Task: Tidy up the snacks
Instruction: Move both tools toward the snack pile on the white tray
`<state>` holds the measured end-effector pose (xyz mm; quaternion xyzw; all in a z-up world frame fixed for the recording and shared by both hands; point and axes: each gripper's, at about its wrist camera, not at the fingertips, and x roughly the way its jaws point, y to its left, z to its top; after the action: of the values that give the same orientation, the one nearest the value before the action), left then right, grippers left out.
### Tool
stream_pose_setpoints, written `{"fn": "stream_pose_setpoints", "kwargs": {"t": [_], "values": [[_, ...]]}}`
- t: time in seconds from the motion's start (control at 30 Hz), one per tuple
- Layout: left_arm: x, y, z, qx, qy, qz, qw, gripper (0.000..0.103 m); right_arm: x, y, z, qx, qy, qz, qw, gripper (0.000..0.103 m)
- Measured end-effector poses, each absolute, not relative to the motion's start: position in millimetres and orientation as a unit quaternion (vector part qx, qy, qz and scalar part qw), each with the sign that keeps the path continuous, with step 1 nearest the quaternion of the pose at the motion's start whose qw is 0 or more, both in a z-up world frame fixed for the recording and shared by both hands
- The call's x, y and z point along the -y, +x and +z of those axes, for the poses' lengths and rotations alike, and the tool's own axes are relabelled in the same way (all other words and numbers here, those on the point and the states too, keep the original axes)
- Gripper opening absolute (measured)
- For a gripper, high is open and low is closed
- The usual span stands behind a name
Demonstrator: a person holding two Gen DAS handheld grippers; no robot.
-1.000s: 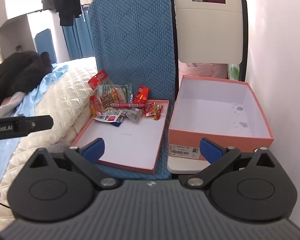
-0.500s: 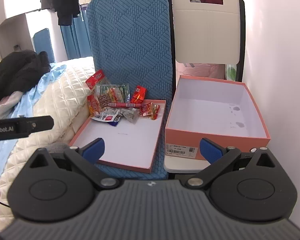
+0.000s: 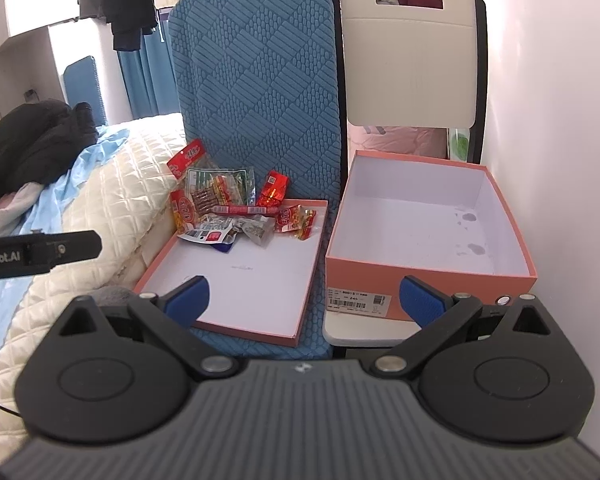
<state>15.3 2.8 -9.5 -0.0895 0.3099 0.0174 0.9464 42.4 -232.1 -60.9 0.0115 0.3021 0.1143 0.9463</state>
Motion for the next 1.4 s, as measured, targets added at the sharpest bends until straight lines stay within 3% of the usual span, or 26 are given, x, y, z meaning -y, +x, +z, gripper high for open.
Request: {"fn": "stream_pose_setpoints", "kwargs": {"t": [1.4], "values": [[6.2,19.2,-25.0,-0.326,-0.090,0.000,0.941,0.103,244.3,40.2,-71.6,-0.319,0.023,0.097,0.943,0.103]]}}
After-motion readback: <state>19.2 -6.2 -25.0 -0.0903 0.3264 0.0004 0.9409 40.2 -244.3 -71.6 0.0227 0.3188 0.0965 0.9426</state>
